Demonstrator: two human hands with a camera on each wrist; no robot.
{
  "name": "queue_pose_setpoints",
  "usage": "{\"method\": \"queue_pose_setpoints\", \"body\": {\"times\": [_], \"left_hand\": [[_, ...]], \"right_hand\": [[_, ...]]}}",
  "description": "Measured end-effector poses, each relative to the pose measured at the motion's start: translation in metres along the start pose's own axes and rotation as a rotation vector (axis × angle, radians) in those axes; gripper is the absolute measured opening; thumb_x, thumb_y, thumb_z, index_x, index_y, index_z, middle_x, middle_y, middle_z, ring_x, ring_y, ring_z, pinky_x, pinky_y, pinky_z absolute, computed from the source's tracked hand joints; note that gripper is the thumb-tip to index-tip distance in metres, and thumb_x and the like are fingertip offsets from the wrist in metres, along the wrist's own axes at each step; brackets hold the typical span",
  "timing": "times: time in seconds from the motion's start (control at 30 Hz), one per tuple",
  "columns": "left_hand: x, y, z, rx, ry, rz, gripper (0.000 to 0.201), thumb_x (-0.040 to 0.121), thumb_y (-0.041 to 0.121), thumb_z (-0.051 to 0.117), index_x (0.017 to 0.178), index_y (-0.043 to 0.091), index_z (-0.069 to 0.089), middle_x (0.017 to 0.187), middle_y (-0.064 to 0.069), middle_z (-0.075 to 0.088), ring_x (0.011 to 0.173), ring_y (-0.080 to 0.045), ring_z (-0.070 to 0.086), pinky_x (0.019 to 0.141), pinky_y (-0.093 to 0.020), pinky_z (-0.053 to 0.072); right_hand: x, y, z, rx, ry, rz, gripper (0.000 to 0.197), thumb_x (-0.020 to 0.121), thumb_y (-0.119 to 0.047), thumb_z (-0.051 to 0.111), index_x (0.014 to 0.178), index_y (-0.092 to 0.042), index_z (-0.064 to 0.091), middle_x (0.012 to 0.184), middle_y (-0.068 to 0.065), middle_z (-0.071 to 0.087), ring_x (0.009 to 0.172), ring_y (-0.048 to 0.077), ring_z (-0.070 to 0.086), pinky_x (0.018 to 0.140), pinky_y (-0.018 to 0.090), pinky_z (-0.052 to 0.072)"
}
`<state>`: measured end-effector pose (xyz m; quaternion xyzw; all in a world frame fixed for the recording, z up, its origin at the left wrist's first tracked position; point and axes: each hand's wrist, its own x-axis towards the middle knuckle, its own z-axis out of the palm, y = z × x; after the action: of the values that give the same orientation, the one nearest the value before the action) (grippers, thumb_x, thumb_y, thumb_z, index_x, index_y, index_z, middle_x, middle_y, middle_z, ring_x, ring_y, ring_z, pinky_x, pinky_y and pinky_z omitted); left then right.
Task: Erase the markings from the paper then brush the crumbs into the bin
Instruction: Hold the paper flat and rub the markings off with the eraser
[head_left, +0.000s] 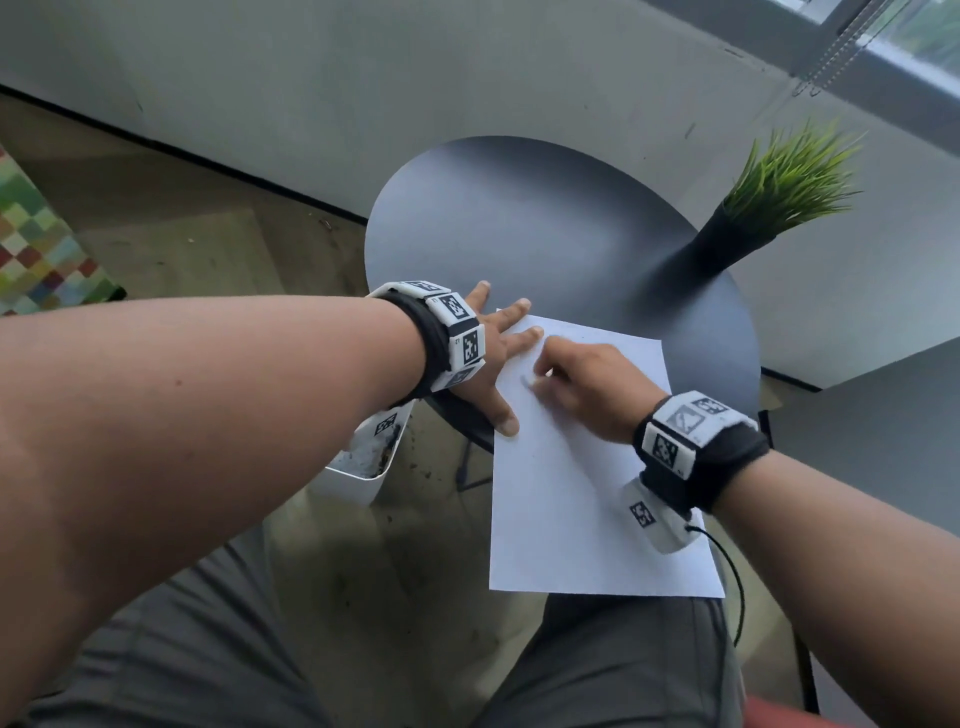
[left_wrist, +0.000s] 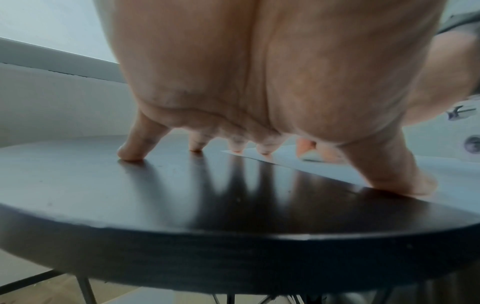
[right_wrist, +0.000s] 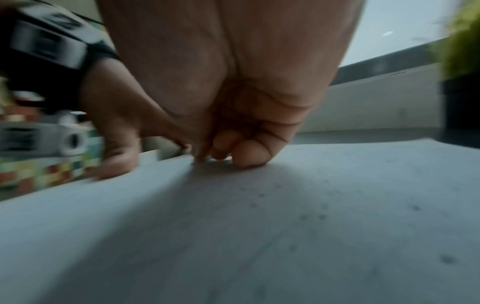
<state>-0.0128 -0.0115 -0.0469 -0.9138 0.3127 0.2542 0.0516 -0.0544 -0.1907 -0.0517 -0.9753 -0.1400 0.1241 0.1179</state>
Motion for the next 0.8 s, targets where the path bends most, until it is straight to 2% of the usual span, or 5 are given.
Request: {"method": "queue_pose_setpoints", "body": {"times": [0.1,0.27,0.43,0.63,0.8], "left_hand": [[0.002,-0.001,0.002,0.000,-0.001,-0.004,0.125,0.067,0.088,0.060,0.158,0.038,-0.010,0.166,0.008,-0.021,0.151,-0.042,-0.015,0.112,-0.072,0.011],[0.002,-0.002,0.002,0.004,-0.005,0.002,0.127,0.066,0.088,0.061,0.159,0.037,-0.010,0.166,0.008,-0.021,0.151,-0.044,-0.014,0.111,-0.073,0.010],[0.001,-0.001,0.001,0.012,-0.006,-0.007,0.124,0.068,0.088,0.058,0.158,0.037,-0.010,0.166,0.009,-0.021,0.151,-0.041,-0.015,0.111,-0.072,0.012],[0.000,0.001,0.000,0.028,-0.008,-0.004,0.125,0.069,0.087,0.059,0.159,0.036,-0.010,0.166,0.007,-0.021,0.151,-0.043,-0.013,0.113,-0.070,0.010],[0.000,0.001,0.000,0.030,-0.008,-0.006,0.123,0.069,0.087,0.059,0.158,0.037,-0.011,0.166,0.007,-0.021,0.151,-0.042,-0.013,0.113,-0.069,0.011]], "right_hand": [[0.010,0.007,0.001,0.046,0.104,0.210,0.019,0.093,-0.033,0.052,0.096,-0.015,0.052,0.091,0.007,0.064,0.085,0.029,0.058,0.074,0.038,0.048],[-0.009,-0.017,0.011,0.033,-0.044,-0.145,0.011,0.092,-0.023,0.055,0.097,-0.014,0.057,0.091,0.007,0.067,0.083,0.030,0.059,0.072,0.036,0.048],[0.012,0.020,-0.009,0.058,0.091,0.364,0.018,0.093,-0.032,0.053,0.098,-0.015,0.055,0.096,0.008,0.065,0.088,0.027,0.054,0.072,0.032,0.038],[-0.007,-0.019,0.008,0.031,-0.050,-0.134,0.012,0.091,-0.023,0.056,0.100,-0.014,0.058,0.097,0.009,0.067,0.088,0.031,0.060,0.073,0.034,0.044],[0.015,0.005,-0.007,0.033,0.092,0.292,0.018,0.092,-0.030,0.053,0.100,-0.014,0.055,0.098,0.012,0.065,0.092,0.033,0.058,0.075,0.035,0.048]]}}
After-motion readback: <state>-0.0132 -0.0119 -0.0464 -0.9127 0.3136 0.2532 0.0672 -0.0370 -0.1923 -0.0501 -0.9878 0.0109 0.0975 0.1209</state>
